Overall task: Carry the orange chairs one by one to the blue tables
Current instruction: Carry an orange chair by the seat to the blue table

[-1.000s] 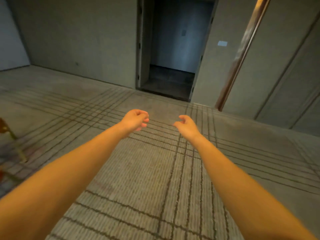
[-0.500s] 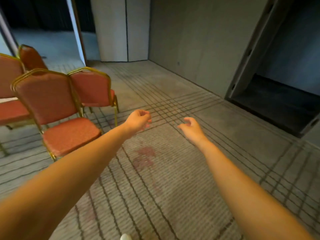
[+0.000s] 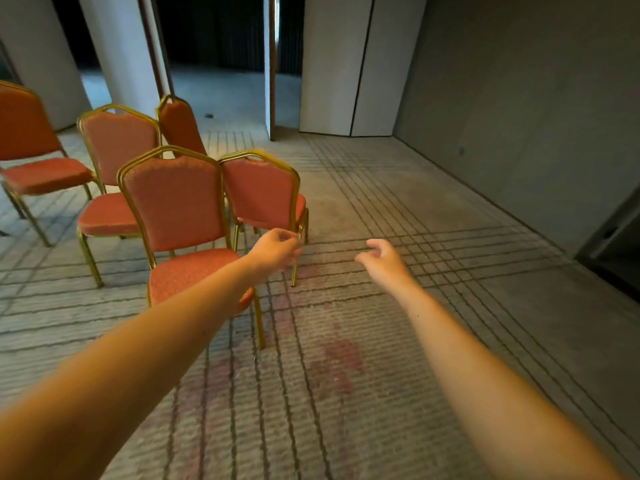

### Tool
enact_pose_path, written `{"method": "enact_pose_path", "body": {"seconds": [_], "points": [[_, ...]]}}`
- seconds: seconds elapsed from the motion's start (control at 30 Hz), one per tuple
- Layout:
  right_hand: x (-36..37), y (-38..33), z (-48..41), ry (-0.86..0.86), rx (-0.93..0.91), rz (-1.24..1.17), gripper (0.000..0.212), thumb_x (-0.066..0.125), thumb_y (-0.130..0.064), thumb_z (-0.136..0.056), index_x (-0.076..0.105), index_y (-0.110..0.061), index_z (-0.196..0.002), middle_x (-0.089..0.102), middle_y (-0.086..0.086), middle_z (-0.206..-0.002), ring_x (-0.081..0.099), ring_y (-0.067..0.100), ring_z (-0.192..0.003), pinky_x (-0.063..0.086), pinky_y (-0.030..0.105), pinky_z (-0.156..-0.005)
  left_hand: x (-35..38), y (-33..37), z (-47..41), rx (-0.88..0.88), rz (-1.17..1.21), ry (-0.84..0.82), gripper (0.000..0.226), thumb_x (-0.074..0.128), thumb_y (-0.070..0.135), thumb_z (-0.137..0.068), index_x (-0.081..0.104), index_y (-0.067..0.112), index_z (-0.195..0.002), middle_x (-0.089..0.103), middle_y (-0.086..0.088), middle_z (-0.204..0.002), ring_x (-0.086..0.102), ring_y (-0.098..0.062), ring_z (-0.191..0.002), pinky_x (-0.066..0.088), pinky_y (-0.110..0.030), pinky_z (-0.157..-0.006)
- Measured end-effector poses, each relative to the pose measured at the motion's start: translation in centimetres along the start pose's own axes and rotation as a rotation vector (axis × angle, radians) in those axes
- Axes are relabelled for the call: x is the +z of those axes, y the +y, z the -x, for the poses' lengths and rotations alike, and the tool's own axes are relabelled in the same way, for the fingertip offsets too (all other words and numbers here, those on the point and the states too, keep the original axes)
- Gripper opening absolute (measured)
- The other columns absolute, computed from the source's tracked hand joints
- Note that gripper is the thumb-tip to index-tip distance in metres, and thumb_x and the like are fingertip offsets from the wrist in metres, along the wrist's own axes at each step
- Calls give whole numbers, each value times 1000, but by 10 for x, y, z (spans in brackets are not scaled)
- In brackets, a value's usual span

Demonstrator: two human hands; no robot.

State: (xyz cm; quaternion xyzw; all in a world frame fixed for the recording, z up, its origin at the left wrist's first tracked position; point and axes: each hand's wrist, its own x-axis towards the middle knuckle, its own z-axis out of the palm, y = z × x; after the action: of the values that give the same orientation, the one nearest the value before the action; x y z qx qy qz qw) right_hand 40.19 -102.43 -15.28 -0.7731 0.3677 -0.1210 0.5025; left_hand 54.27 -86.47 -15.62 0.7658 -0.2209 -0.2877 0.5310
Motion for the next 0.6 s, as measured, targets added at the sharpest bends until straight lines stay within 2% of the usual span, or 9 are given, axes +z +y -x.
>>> {"method": "enact_pose_path", "body": {"seconds": [0.07, 0.13, 0.2, 0.27, 0.37, 0.43, 0.53, 0.6], "points": [[6, -8, -40, -37, -10, 15, 55, 58, -27, -94, 39, -17, -145, 45, 7, -141, 48, 23, -126, 40, 33, -100, -3, 2, -28, -18, 6, 44, 22, 46, 20, -99, 51, 11, -118, 61, -6, -99, 59, -18, -77, 46, -29, -68], [13, -16, -79, -72, -24, 34, 56, 59, -27, -93, 39, -17, -145, 45, 7, -143, 48, 23, -126, 42, 36, -103, -6, 3, -57, -45, -1, 97, 15, 45, 20, -99, 53, 14, -110, 62, -6, -98, 62, -23, -84, 48, -34, -72], [19, -24, -122, -117, -64, 53, 55, 58, -27, -94, 39, -17, -145, 46, 6, -141, 50, 22, -123, 43, 35, -99, -9, 4, -89, -56, 3, 163, 24, 46, 22, -99, 53, 11, -119, 64, -6, -104, 64, -22, -91, 50, -33, -73], [23, -34, -167, -182, -111, 79, 55, 59, -27, -93, 39, -16, -144, 49, 5, -133, 52, 20, -113, 44, 33, -91, -12, 7, -120, -69, 24, 253, 30, 48, 23, -98, 52, 10, -125, 64, -7, -108, 63, -19, -87, 50, -31, -72], [29, -49, -229, -294, -180, 135, 57, 59, -30, -92, 38, -18, -143, 48, 4, -132, 51, 18, -109, 41, 32, -87, -15, 15, -162, -75, 54, 358, 27, 48, 22, -98, 54, 11, -122, 64, -6, -105, 62, -19, -85, 50, -38, -79], [35, -57, -263, -360, -218, 172, 56, 58, -31, -92, 39, -19, -143, 48, 3, -131, 51, 18, -108, 43, 34, -89, -16, 18, -182, -86, 77, 424, 24, 49, 22, -97, 55, 12, -119, 65, -7, -105, 62, -20, -87, 49, -35, -76], [51, -71, -309, -459, -259, 198, 55, 59, -32, -91, 40, -20, -142, 50, 4, -132, 53, 22, -114, 45, 39, -98, -22, 21, -209, -96, 72, 538, 8, 50, 18, -96, 56, 17, -101, 65, -10, -106, 61, -20, -87, 46, -29, -71], [65, -79, -333, -514, -283, 212, 55, 58, -32, -90, 41, -21, -141, 50, 4, -134, 52, 22, -116, 44, 39, -99, -30, 19, -224, -118, 70, 595, 8, 49, 17, -96, 55, 19, -91, 63, -9, -100, 60, -20, -85, 45, -26, -66]]}}
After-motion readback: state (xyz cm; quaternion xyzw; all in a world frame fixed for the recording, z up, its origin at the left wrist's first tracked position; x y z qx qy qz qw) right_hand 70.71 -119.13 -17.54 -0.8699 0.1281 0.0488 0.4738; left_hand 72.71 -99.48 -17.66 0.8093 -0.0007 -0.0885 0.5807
